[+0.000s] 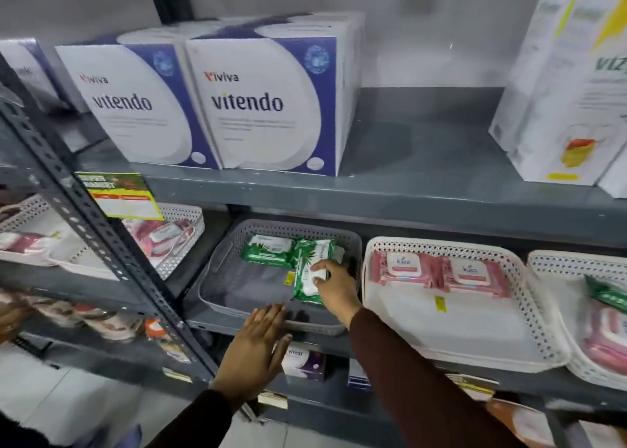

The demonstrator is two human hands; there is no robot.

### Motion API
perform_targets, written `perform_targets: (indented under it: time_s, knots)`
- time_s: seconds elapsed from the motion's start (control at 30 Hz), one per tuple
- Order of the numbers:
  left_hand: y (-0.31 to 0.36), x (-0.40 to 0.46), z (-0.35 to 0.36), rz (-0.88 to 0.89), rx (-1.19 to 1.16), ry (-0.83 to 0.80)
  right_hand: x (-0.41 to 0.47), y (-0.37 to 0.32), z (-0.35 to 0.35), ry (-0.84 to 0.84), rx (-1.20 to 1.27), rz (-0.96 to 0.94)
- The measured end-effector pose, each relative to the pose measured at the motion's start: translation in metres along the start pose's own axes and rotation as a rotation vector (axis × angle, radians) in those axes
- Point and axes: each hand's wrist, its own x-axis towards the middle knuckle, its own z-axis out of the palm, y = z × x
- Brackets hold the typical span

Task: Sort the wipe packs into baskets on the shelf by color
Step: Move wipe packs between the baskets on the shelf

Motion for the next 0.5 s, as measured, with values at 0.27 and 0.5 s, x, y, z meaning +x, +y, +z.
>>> perform_targets:
  time_s: [0.27, 0.5]
  knots:
    - [0.014, 0.006, 0.001, 0.001, -0.075, 0.026, 0.0, -0.009, 0.004, -0.118, -0.169, 0.07]
    - [0.124, 0.055, 0.025, 0.23, -0.179, 0.061, -0.057, 0.022, -0.128, 0.391, 0.056, -0.139]
